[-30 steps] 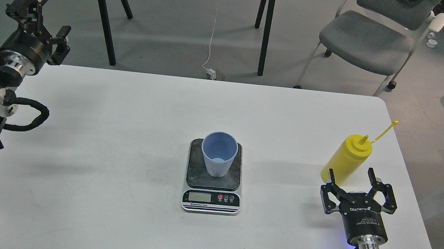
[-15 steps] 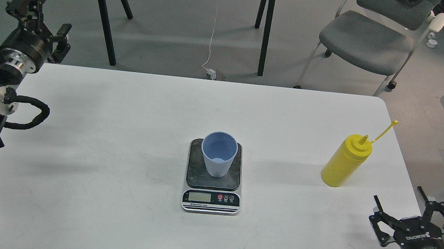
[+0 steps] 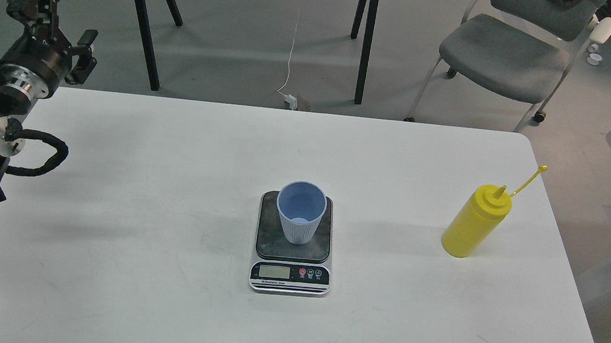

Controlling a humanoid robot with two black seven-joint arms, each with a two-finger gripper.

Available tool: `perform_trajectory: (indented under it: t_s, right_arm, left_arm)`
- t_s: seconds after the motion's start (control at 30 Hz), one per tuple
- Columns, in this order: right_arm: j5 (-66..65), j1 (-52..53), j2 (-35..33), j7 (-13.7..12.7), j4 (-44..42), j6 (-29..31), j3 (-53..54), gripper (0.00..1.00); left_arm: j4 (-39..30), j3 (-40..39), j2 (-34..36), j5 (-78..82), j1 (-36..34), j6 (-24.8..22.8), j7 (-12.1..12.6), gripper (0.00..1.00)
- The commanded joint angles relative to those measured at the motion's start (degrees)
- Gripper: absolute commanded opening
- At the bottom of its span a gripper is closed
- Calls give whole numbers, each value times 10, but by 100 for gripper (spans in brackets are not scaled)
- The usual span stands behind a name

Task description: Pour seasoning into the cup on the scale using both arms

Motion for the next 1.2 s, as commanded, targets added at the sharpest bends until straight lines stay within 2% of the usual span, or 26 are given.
perform_trajectory:
  t_s: [0.0, 0.07, 0.27, 0.4, 0.53, 0.9, 1.17]
  right_arm:
    - [-46, 153, 53, -60, -45, 0, -74, 95]
    - [-47, 211, 79, -71, -45, 0, -128, 95]
    - [-48, 339, 184, -73, -46, 0, -254, 95]
    - [-47, 356, 256, -73, -46, 0, -260, 95]
    - [-44, 358, 295, -73, -39, 0, -258, 95]
    - [-37, 351, 332, -69, -27, 0, -253, 96]
    - [-24, 281, 351, -67, 46, 0, -162, 96]
  left_arm:
    - [0, 0, 0, -1, -1, 0, 0, 88]
    - [0, 0, 0, -1, -2, 0, 0, 88]
    - [0, 1, 4, -1, -16, 0, 0, 88]
    - [0, 1, 5, -1, -22, 0, 0, 88]
    - [0, 1, 3, -1, -25, 0, 0, 88]
    - [0, 3, 1, 1, -35, 0, 0, 89]
    - [0, 3, -1, 2, -40, 0, 0, 89]
